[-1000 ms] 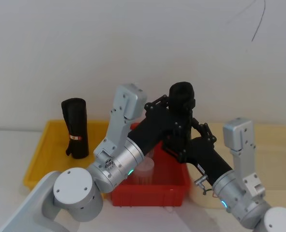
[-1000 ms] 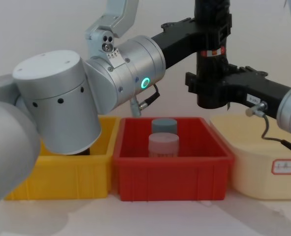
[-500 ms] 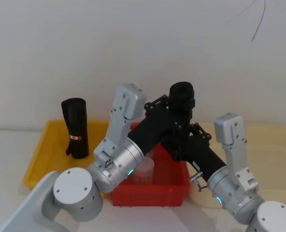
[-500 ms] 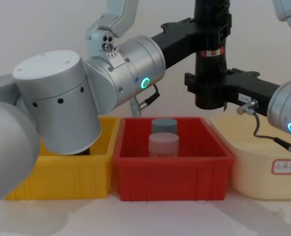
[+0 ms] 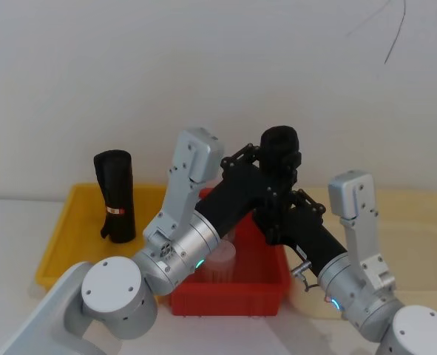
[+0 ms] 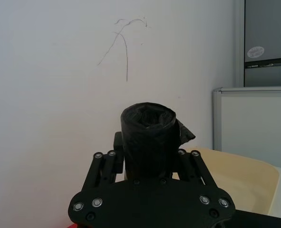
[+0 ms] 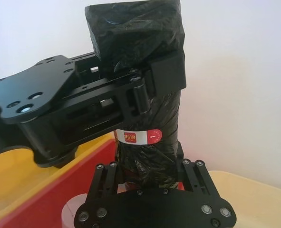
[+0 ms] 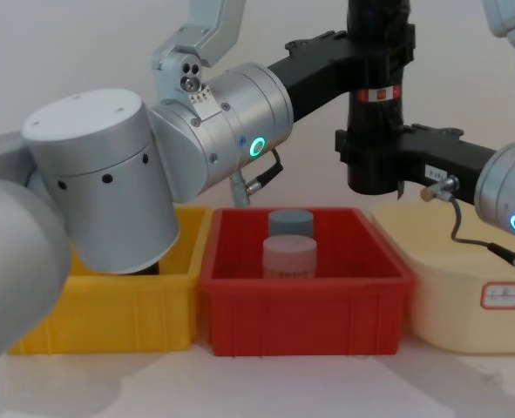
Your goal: Pick up the garbage bag with the one hand and transfer it to the other hand.
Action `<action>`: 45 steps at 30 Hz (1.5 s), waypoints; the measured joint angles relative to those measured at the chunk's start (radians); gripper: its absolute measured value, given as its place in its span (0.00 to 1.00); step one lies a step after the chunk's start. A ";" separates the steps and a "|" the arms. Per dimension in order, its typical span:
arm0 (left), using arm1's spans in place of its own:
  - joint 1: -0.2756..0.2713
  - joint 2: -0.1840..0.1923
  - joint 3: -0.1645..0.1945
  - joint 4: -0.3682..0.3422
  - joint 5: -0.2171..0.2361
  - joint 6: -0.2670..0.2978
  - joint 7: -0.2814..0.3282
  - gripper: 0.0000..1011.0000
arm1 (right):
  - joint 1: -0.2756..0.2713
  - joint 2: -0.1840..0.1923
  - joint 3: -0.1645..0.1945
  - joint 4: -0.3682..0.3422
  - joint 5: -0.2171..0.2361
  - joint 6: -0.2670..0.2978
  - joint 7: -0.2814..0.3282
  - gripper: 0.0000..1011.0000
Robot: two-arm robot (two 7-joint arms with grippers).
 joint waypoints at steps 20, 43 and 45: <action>0.000 0.000 0.000 0.000 0.000 0.000 0.000 0.99 | 0.003 -0.014 0.090 0.013 0.002 0.026 -0.065 0.55; 0.000 0.000 0.000 0.000 0.000 0.000 0.000 0.99 | 0.031 -0.006 0.260 0.081 0.009 0.117 -0.208 0.72; 0.000 0.000 0.000 0.000 0.000 0.000 0.000 0.99 | 0.031 -0.003 0.270 0.081 0.009 0.124 -0.212 0.78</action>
